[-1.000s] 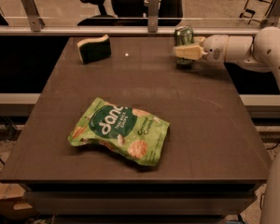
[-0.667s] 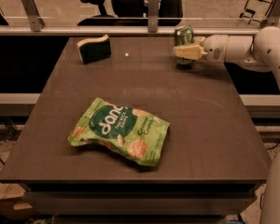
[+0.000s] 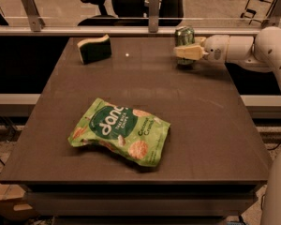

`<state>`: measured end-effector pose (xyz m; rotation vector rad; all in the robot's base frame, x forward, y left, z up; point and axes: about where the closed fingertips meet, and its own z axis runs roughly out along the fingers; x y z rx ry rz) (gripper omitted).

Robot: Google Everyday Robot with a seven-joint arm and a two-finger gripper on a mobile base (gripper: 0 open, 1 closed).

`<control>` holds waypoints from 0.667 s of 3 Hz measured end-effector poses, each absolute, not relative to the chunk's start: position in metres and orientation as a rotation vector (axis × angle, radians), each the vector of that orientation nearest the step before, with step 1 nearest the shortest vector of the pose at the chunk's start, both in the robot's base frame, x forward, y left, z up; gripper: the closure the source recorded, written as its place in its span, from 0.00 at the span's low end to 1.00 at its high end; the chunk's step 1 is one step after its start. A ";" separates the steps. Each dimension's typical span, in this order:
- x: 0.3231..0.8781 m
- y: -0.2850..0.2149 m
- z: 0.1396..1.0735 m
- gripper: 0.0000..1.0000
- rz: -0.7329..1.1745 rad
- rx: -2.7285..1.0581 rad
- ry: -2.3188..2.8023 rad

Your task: Place green can upright

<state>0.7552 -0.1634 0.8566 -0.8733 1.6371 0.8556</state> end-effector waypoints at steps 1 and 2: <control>0.755 -0.162 0.857 1.00 0.848 -0.880 1.649; 0.750 -0.155 0.873 1.00 0.823 -0.933 1.670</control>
Offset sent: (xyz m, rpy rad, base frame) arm -0.0135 0.0089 0.0437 -0.1405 0.0004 0.0382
